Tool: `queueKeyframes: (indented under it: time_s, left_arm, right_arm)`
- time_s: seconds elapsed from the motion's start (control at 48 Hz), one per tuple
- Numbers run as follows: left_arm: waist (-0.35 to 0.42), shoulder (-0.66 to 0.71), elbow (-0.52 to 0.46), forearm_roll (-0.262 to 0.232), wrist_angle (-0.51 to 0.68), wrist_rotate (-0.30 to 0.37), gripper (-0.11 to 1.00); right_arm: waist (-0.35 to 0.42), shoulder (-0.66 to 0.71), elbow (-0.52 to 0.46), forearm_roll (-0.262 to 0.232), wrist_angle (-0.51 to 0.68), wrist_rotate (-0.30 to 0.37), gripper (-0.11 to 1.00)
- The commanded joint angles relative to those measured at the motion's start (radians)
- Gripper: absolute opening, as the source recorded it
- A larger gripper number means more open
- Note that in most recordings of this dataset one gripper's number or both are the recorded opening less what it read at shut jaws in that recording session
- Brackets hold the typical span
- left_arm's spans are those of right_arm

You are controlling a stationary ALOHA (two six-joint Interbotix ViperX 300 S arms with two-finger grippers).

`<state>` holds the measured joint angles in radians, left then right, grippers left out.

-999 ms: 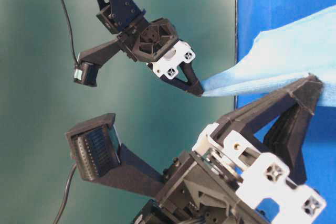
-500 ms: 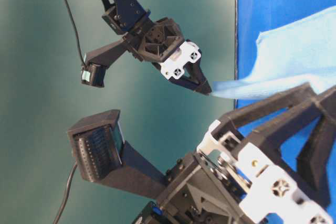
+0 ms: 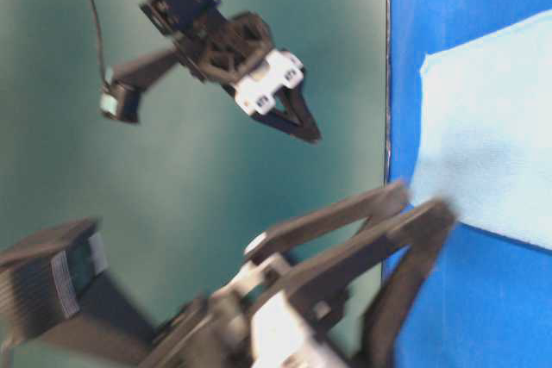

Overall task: Fold the light blue towel.
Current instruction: 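Lower the towel flat and open both grippers, withdrawing sideways, then move both grippers to the far end of the towel strip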

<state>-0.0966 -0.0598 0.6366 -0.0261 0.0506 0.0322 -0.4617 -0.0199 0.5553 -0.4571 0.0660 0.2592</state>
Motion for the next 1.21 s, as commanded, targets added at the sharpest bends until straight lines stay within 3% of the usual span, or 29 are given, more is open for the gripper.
queueKeyframes:
  time_s: [0.0, 0.187, 0.458, 0.666, 1.187]
  left_arm:
    - [0.012, -0.089, 0.006, 0.003, 0.015, 0.002, 0.79]
    - [0.086, -0.222, 0.098, 0.003, -0.026, 0.002, 0.79]
    - [0.199, -0.413, 0.311, 0.003, -0.238, 0.017, 0.78]
    - [0.245, -0.471, 0.423, 0.003, -0.334, 0.017, 0.78]
    - [0.268, -0.417, 0.391, 0.003, -0.351, 0.021, 0.78]
  right_arm:
    - [0.014, -0.092, 0.021, -0.003, 0.002, 0.002, 0.56]
    - [0.038, -0.221, 0.132, 0.003, -0.021, 0.020, 0.56]
    - [0.114, -0.422, 0.336, 0.031, -0.118, 0.080, 0.56]
    - [0.149, -0.505, 0.463, 0.032, -0.216, 0.147, 0.56]
    - [0.140, -0.462, 0.443, 0.032, -0.238, 0.161, 0.56]
